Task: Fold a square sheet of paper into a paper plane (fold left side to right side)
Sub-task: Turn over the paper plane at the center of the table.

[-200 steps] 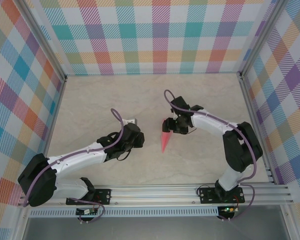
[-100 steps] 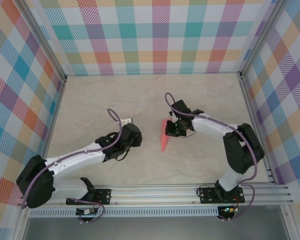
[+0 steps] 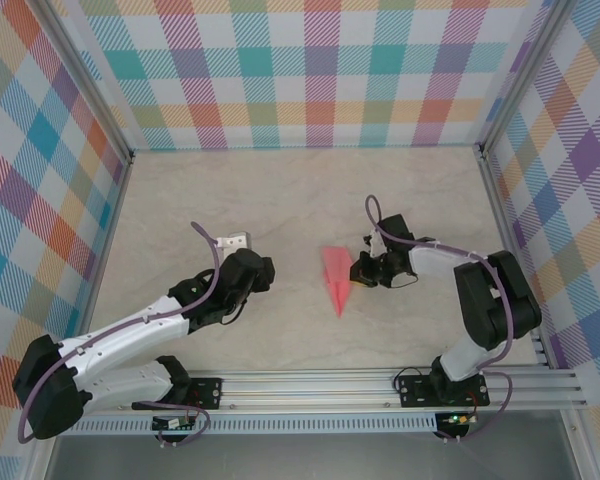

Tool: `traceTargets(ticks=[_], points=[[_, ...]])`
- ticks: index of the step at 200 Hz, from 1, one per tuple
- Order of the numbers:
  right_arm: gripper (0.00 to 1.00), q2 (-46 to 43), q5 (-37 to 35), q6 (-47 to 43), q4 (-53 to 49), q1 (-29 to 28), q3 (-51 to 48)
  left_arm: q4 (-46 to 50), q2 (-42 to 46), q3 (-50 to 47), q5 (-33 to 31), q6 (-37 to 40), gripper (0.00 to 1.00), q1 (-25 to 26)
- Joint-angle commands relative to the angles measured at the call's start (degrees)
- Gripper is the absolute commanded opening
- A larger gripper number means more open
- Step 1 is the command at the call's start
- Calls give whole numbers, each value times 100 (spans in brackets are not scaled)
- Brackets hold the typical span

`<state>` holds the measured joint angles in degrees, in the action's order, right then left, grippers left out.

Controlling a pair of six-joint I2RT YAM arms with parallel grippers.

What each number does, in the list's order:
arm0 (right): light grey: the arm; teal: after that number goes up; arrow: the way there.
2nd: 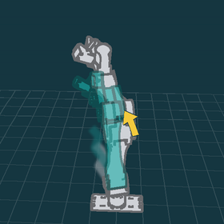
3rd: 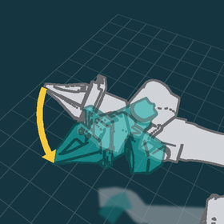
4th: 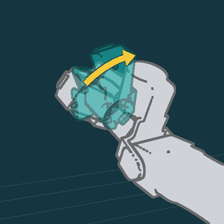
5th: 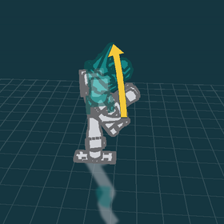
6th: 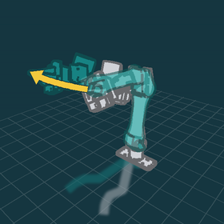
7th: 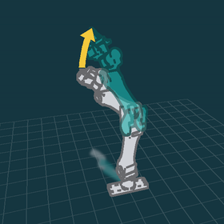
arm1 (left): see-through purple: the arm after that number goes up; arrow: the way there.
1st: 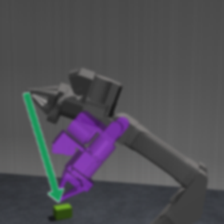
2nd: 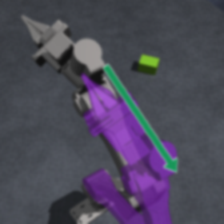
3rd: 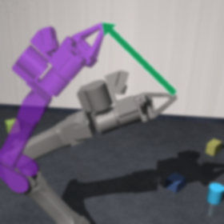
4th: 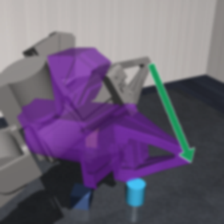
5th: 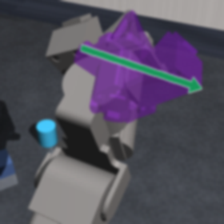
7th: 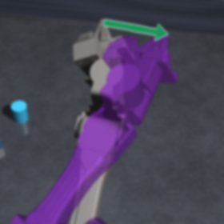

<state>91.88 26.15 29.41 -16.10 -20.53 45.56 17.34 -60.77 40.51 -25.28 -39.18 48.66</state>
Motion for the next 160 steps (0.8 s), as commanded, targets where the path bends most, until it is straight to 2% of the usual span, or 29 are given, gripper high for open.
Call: traceTargets(ticks=[1, 34, 63, 86, 99, 134, 160], points=[[0, -666, -17, -330, -543, 7, 187, 166, 85, -105, -229, 58, 49, 15], [0, -1349, -31, -357, -1190, -138, 593, 144, 48, -105, -272, 51, 49, 21], [0, -1444, 259, -374, -1391, -687, 1060, 170, 79, -137, -376, -34, 51, 25], [2, -1433, 530, -232, -1032, -860, 1159, 287, 166, -159, -532, -159, 61, 25], [5, -1337, 446, -164, -725, -854, 996, 266, 229, -205, -521, -156, 71, 22], [5, -305, 794, -120, 248, -743, 509, 53, 394, -324, -295, 23, 97, 25], [6, 104, 488, -287, 429, -523, 323, -441, 489, -381, 278, 541, 100, 20]])
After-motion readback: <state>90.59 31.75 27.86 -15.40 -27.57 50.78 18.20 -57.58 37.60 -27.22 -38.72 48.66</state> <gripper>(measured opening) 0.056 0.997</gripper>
